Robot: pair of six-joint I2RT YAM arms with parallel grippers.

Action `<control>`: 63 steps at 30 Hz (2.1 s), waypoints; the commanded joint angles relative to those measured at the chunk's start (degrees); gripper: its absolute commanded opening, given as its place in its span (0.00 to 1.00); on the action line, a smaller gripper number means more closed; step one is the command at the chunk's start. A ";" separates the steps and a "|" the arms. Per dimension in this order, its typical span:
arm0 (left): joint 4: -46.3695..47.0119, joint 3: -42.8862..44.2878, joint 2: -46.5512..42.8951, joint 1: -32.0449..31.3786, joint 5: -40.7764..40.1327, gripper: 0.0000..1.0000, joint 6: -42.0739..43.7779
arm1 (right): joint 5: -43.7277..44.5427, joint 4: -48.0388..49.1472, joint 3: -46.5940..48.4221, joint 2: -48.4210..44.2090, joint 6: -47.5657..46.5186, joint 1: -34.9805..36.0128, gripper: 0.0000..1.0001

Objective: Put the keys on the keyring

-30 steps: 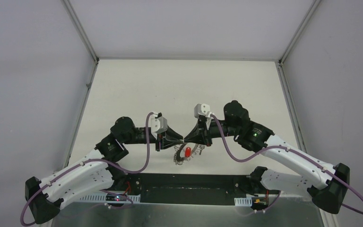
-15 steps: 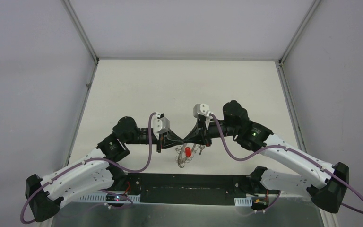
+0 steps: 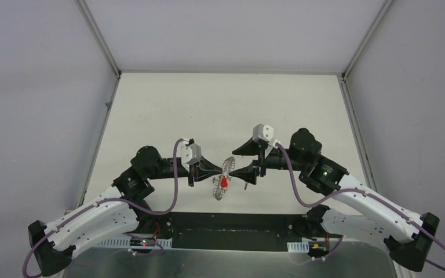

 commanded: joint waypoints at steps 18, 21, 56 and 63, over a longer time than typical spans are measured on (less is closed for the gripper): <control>2.73 -2.61 -9.62 -0.61 0.17 0.00 22.95 | -11.84 13.63 -1.56 1.59 -1.40 1.93 0.66; 2.72 -1.57 -8.08 -0.60 -0.08 0.00 17.13 | -11.84 13.60 -0.93 3.09 -1.40 2.62 0.66; 4.96 -1.47 -6.76 -0.60 1.01 0.00 8.67 | -4.94 6.06 -1.82 5.08 -5.34 3.57 0.36; 1.91 -0.98 -7.50 -0.59 -0.64 0.20 9.02 | -2.87 -2.06 1.40 4.54 -7.72 3.57 0.00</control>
